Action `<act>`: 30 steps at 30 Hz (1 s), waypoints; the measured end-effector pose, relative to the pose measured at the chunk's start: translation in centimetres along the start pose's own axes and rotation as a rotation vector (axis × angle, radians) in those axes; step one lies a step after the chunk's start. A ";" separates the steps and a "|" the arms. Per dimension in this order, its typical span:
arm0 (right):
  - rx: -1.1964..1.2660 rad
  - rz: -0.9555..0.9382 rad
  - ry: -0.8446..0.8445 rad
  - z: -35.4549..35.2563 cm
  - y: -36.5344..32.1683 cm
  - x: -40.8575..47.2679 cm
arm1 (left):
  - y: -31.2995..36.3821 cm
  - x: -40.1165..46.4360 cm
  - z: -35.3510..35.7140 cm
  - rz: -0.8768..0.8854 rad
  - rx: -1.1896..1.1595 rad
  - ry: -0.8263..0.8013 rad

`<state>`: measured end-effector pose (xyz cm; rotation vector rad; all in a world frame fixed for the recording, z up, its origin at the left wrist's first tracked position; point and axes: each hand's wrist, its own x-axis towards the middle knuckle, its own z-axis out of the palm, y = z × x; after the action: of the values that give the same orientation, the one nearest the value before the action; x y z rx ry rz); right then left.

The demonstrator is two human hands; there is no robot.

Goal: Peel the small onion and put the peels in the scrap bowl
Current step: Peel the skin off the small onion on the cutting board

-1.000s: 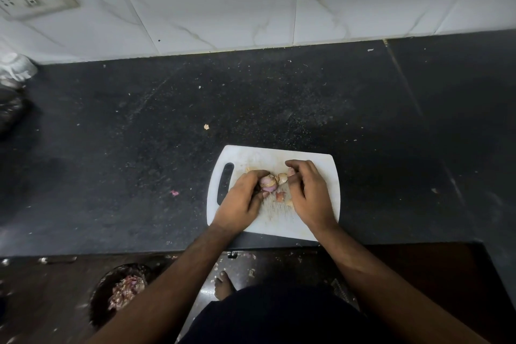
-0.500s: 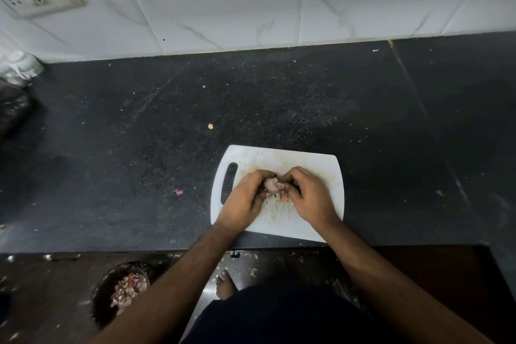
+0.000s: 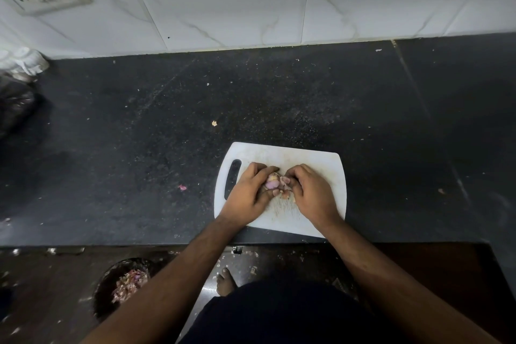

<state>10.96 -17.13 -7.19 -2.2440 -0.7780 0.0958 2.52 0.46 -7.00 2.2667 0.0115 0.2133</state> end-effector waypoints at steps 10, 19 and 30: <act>0.207 -0.013 0.102 -0.7 -0.5 -0.6 | 0.1 -0.1 0.1 -0.048 -0.020 0.060; 0.143 -0.141 -0.023 -0.3 -0.3 -0.7 | 0.0 -0.4 0.5 -0.008 0.100 0.030; -0.012 -0.171 -0.041 -0.3 -1.1 -0.7 | 0.1 0.1 0.3 -0.100 0.073 -0.015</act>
<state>9.89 -17.14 -6.35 -2.1821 -0.9917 0.0556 2.62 0.20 -7.12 2.3334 0.1261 0.1456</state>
